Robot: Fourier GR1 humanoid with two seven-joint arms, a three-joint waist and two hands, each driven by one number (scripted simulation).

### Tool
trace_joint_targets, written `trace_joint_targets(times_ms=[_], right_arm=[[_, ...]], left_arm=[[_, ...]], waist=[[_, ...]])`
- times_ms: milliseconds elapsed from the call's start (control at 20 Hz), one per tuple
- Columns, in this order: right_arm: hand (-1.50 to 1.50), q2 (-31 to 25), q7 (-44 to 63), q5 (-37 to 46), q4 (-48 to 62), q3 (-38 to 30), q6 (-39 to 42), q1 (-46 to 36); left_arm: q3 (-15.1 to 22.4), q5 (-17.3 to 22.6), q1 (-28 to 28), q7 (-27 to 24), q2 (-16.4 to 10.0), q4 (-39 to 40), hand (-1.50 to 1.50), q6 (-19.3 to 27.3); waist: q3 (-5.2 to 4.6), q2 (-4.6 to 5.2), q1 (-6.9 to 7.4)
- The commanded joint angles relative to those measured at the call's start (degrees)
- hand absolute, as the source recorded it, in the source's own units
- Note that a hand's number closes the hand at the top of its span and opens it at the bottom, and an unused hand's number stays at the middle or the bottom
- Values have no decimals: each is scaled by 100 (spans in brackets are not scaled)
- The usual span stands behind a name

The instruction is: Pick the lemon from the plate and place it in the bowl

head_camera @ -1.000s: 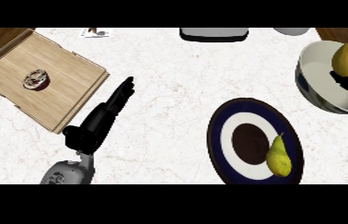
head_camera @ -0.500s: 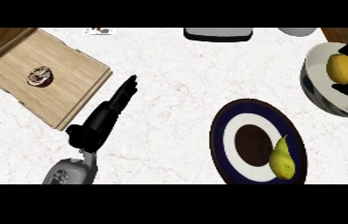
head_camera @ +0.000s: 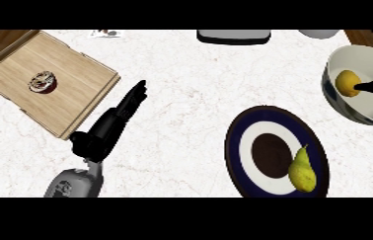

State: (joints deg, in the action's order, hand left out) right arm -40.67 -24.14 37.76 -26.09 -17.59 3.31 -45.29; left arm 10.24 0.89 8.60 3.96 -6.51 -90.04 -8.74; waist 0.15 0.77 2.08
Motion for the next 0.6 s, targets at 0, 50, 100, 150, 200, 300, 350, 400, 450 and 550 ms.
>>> trace_joint_targets(times_ms=[0, 50, 100, 150, 200, 300, 350, 400, 450, 550], right_arm=[[-150, -64, -114, -415, 407, -534, -247, -217], [-150, -111, -24, -610, 468, -747, -215, -396], [-150, -361, -198, -711, 630, -908, -177, -311], [-150, -388, 104, -855, 645, -1053, -111, -571], [-150, -468, -39, -949, 763, -1194, -230, -378], [-150, -841, -58, -1116, 1034, -1408, 62, -371], [-150, -925, -178, -1231, 1137, -1521, 196, -215], [-150, -994, 26, -1314, 1186, -1583, 358, -421], [-150, -1329, -162, -1340, 1301, -1648, 597, -229], [-150, -1427, -171, -1437, 1420, -1795, 434, -136]], left_arm=[[63, 8, -338, -84, -50, -282, 0, -83], [-180, 87, 143, -50, 3, 160, 0, -22], [-27, -30, -84, 39, -10, -131, 0, 24], [-135, 80, 32, 67, -96, -121, 0, -86], [-63, -25, -57, -234, 13, 152, 0, -36], [-130, 107, -30, 153, -137, -245, 0, -136], [24, 6, -115, 20, 12, -128, 0, -76], [2, -7, -139, -30, 25, -150, 0, -45], [129, -142, -112, 165, 178, -221, 0, 156], [-42, -15, -105, -97, 49, -37, 0, -27]], waist=[[-2, -24, -4], [0, 8, -35], [6, 6, 8], [2, 1, 9], [2, 16, -38], [11, 17, 24], [10, 16, -25], [4, 3, -14], [15, 23, -9], [11, 33, -12]])
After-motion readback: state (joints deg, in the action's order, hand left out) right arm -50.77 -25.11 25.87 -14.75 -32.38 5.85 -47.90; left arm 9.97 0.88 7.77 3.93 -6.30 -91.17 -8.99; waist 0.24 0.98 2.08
